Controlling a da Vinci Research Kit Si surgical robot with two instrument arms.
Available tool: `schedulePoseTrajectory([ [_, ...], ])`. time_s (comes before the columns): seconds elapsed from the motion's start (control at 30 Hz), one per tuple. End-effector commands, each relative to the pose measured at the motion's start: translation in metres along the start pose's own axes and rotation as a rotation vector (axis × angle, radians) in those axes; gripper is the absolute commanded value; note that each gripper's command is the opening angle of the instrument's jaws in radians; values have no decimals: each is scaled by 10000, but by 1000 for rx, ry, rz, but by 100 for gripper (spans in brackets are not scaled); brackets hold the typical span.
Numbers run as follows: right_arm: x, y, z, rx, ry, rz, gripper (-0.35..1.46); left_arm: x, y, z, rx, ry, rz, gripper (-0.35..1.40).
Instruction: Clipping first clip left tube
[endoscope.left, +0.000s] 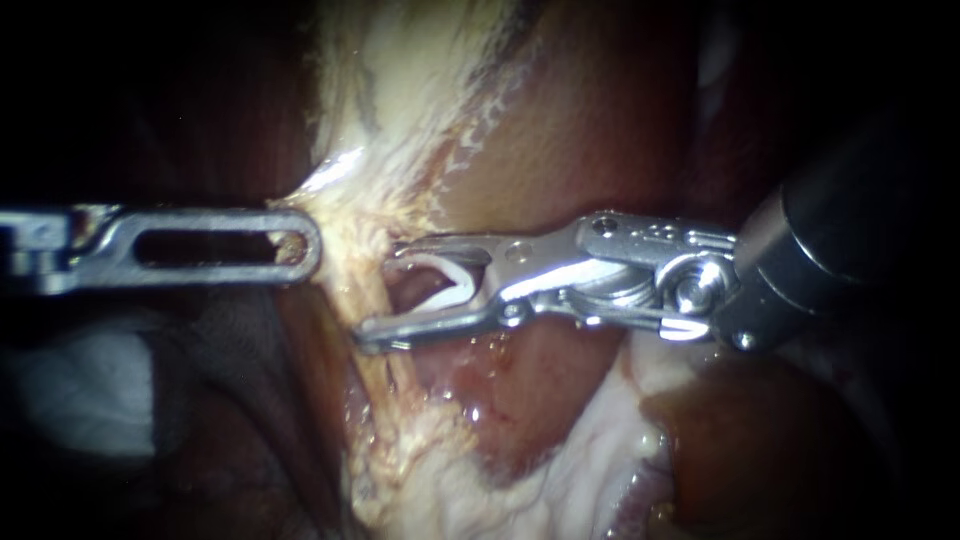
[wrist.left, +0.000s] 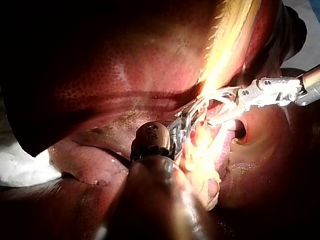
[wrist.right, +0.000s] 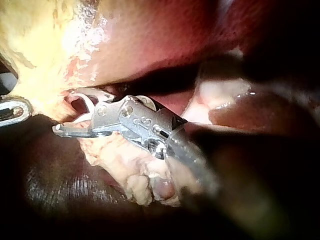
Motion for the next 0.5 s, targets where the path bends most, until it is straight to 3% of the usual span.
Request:
schedulePoseTrajectory([
  [0.03, 0, -1, 0, 0, 0, 0, 58, 0, 0, 0, 0, 0, 0, -35],
  [0.33, 0, -5, -6, 5, -1, -2, 58, 0, 0, 1, 0, 0, 0, -35],
  [0.5, -1, -18, -20, 16, 2, -18, 59, 0, 1, 0, 0, 1, 0, -35],
])
